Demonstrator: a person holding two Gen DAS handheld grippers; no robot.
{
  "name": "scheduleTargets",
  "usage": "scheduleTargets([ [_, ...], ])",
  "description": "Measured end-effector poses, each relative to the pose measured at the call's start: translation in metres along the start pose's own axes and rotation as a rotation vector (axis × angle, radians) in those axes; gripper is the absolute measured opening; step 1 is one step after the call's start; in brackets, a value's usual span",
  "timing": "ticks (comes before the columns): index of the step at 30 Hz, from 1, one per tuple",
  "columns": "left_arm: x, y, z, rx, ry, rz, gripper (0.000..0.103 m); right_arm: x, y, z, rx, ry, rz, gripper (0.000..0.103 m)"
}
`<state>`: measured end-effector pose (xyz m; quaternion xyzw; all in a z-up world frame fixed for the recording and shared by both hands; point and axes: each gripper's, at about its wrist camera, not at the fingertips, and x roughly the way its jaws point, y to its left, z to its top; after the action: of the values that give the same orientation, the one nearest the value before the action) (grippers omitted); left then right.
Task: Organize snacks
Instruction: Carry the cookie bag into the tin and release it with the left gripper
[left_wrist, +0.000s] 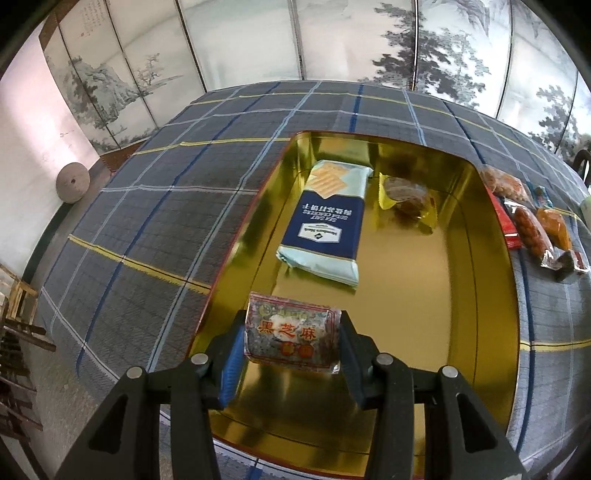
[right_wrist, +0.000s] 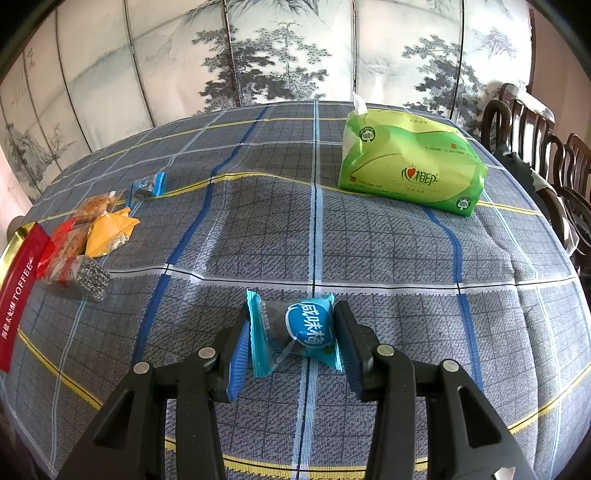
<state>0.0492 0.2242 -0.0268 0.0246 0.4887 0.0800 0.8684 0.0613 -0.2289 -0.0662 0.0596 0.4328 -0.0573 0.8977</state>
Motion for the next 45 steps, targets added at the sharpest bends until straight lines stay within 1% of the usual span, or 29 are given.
scheduleTargets([
  [4, 0.001, 0.001, -0.001, 0.0, -0.003, 0.019, 0.047, 0.0, 0.001, 0.0, -0.002, 0.001, -0.002, 0.042],
  [8, 0.002, 0.004, -0.001, -0.004, -0.004, 0.023, 0.047, 0.001, 0.003, 0.0, -0.001, 0.001, -0.004, 0.043],
  [11, -0.001, 0.003, -0.002, 0.001, -0.018, 0.033, 0.047, 0.001, 0.005, 0.0, -0.001, 0.001, -0.008, 0.043],
  [15, -0.007, 0.002, -0.001, 0.015, -0.057, 0.054, 0.049, 0.001, 0.006, 0.0, -0.002, 0.002, -0.01, 0.043],
  [18, -0.016, 0.001, 0.0, 0.025, -0.103, 0.074, 0.049, 0.002, 0.007, 0.001, -0.002, 0.002, -0.012, 0.043],
  [21, -0.023, 0.001, 0.002, 0.024, -0.129, 0.084, 0.05, 0.002, 0.008, 0.0, -0.004, 0.003, -0.015, 0.043],
  [26, -0.037, 0.002, 0.003, 0.006, -0.172, 0.063, 0.05, 0.002, 0.01, 0.001, -0.007, 0.002, -0.019, 0.042],
  [31, -0.05, -0.002, 0.0, 0.016, -0.194, 0.039, 0.05, 0.002, 0.01, -0.001, -0.004, 0.0, -0.019, 0.041],
  [38, -0.055, -0.002, -0.001, 0.002, -0.186, -0.01, 0.05, -0.003, 0.007, -0.006, 0.032, -0.008, -0.005, 0.036],
  [41, -0.059, -0.002, -0.003, -0.002, -0.198, -0.015, 0.05, -0.006, 0.01, -0.008, 0.032, -0.008, 0.003, 0.035],
  [45, -0.063, -0.001, -0.005, -0.01, -0.198, -0.043, 0.05, -0.019, 0.014, -0.009, 0.04, -0.027, 0.024, 0.035],
])
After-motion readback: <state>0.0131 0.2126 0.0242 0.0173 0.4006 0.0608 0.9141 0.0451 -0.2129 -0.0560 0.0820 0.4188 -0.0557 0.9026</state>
